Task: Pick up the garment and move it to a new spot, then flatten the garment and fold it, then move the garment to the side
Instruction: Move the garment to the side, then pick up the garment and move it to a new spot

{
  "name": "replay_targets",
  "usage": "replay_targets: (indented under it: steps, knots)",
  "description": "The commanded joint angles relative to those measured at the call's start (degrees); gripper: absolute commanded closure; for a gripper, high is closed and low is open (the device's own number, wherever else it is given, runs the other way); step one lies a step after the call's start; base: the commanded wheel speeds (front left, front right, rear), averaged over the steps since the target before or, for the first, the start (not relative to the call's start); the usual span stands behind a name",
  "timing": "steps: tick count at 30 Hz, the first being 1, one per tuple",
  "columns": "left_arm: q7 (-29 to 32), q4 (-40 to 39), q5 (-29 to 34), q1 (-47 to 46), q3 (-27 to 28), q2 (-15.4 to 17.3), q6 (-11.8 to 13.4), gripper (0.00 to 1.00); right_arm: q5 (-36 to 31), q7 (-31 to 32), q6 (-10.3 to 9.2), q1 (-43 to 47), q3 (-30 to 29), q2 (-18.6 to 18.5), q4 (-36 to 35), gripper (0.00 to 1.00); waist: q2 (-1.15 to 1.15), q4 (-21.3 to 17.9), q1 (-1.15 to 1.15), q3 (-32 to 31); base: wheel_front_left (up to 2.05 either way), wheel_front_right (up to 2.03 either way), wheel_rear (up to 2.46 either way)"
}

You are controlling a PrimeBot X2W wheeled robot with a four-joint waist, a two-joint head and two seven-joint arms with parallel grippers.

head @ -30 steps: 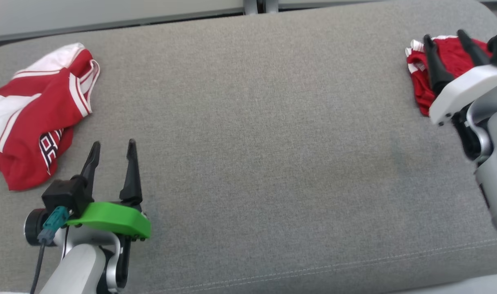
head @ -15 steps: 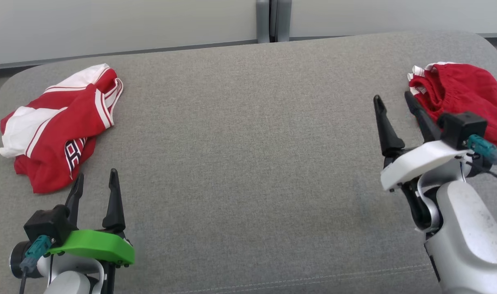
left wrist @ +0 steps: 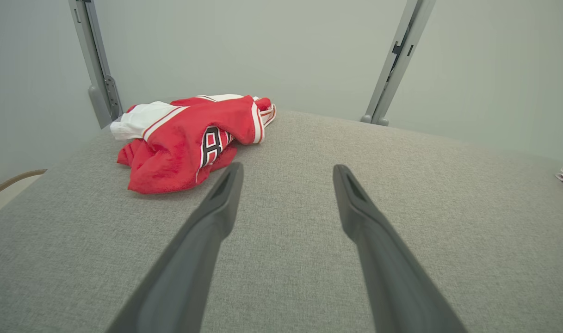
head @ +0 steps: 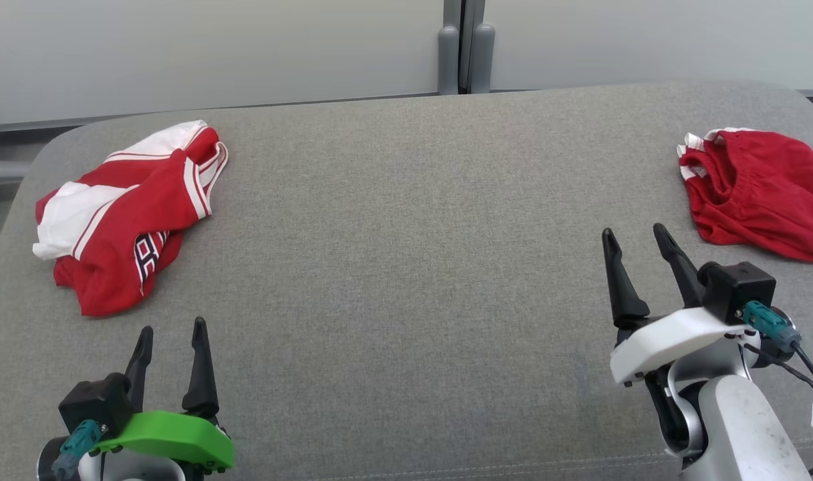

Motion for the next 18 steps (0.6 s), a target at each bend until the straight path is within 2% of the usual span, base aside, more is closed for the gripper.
replay_targets:
  steps: [1, 10, 18]
  knots:
    - [-0.2, 0.2, -0.2, 0.9, -0.1, -0.1, -0.3, 0.00, -0.5, 0.1, 0.00, 1.2, -0.3, 0.2, -0.5, 0.00, 0.00, 0.5, 0.00, -0.6, 0.00, 0.00, 0.00]
    - [-0.4, 2.2, -0.2, 1.4, -0.5, -0.8, -1.2, 0.00, 1.5, 1.1, 0.00, 8.0, 0.5, 0.7, -4.2, 0.00, 0.00, 1.0, 0.00, -2.8, 0.00, 0.00, 0.00]
    - [-0.4, 3.0, 0.3, 1.7, -0.8, -1.0, -1.5, 0.00, 2.9, 1.6, 0.00, 10.0, 1.8, 0.8, -5.0, 0.00, 0.00, 0.5, 0.00, -3.4, 0.00, 0.00, 0.00]
